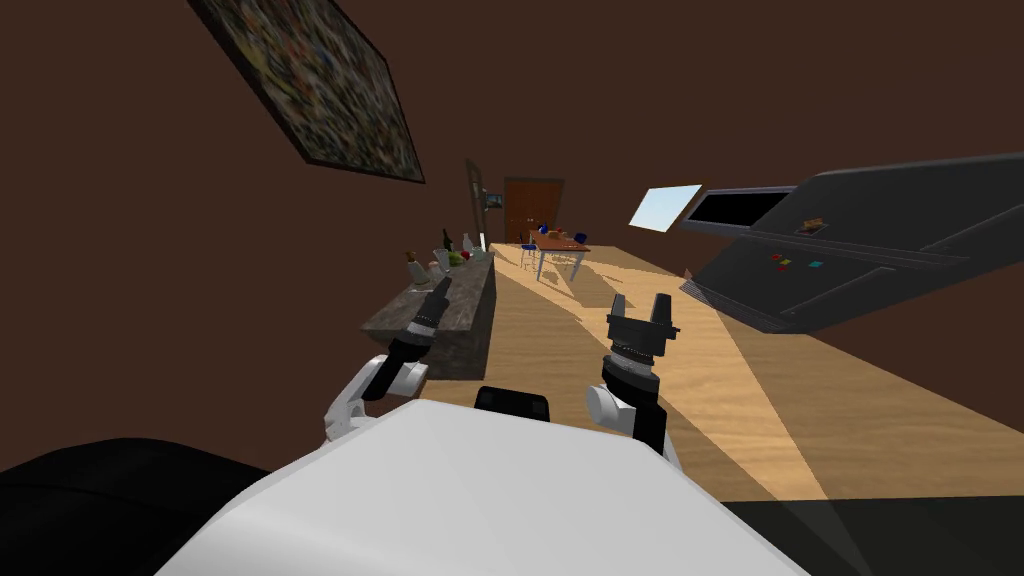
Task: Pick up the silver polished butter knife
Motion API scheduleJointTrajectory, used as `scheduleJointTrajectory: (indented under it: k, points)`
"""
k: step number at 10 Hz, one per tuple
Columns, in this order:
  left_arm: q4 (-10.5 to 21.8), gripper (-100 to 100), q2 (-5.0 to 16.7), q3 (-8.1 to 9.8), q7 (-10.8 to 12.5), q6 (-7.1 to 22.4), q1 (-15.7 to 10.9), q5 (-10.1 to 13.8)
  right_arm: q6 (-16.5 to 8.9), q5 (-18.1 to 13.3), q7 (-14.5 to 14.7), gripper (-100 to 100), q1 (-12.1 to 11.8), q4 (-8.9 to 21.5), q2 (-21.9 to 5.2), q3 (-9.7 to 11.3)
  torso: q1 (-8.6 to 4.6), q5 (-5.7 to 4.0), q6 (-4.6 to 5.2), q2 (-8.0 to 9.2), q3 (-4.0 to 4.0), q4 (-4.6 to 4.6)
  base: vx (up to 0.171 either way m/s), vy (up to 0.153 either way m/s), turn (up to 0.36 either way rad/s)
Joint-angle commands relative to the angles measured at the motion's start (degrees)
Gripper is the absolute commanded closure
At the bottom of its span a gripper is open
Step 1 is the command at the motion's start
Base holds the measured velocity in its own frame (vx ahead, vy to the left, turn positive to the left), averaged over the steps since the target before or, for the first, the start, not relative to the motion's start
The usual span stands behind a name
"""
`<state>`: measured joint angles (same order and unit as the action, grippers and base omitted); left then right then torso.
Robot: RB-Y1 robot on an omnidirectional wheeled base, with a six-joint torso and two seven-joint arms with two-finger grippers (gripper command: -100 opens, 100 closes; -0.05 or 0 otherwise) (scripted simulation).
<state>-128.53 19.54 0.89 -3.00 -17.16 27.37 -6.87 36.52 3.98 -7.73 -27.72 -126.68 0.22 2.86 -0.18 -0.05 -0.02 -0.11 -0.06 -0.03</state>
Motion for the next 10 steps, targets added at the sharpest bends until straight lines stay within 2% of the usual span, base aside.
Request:
scheduleJointTrajectory:
  k: [1, 3, 5, 6, 8, 9, 10]
  points:
    - [0.5, -100, 2.9, 0.55, -0.7, 1.2, -0.3, -0.4, 0.0, 0.0, 0.0, 0, 0.0, 0.0, 0.0, 0.0, 0.00, 0.00, 0.00, 0.00, 0.00, 0.00, 0.042, -0.043, -0.176]
    - [1.1, -100, 5.5, 1.02, -1.3, 2.1, -0.4, -0.7, 0.0, 0.0, 0.0, 0, 0.0, 0.0, 0.0, 0.0, -0.02, 0.00, 0.04, -0.05, -0.03, -0.01, 0.038, -0.048, -0.185]
    - [2.2, -100, 9.2, 1.88, -2.5, 4.0, -0.7, -1.3, 0.0, 0.0, 0.0, 0, 0.0, 0.0, 0.0, 0.0, 0.02, 0.01, 0.03, 0.01, 0.01, 0.00, 0.032, -0.050, -0.225]
    - [2.2, -100, 10.2, 1.88, -2.5, 4.0, -0.7, -1.3, 0.0, 0.0, 0.0, 0, 0.0, 0.0, 0.0, 0.0, -0.04, 0.00, 0.04, -0.01, -0.01, 0.00, 0.032, -0.038, -0.104]
    - [3.4, -100, 14.0, 2.56, -3.6, 6.0, -1.0, -1.9, 0.0, 0.0, 0.0, 0, 0.0, 0.0, 0.0, 0.0, 0.03, 0.01, 0.02, 0.00, 0.00, 0.00, 0.040, -0.042, -0.223]
    - [3.4, -100, 14.9, 2.56, -3.6, 6.0, -1.0, -1.9, 0.0, 0.0, 0.0, 0, 0.0, 0.0, 0.0, 0.0, 0.00, 0.00, 0.03, -0.03, -0.02, -0.01, 0.036, -0.029, -0.102]
    - [4.1, -100, 17.2, 2.81, -4.1, 7.0, -1.1, -2.1, 0.0, 0.0, 0.0, 0, 0.0, 0.0, 0.0, 0.0, 0.04, 0.01, -0.02, 0.00, 0.00, 0.00, 0.038, -0.032, -0.118]
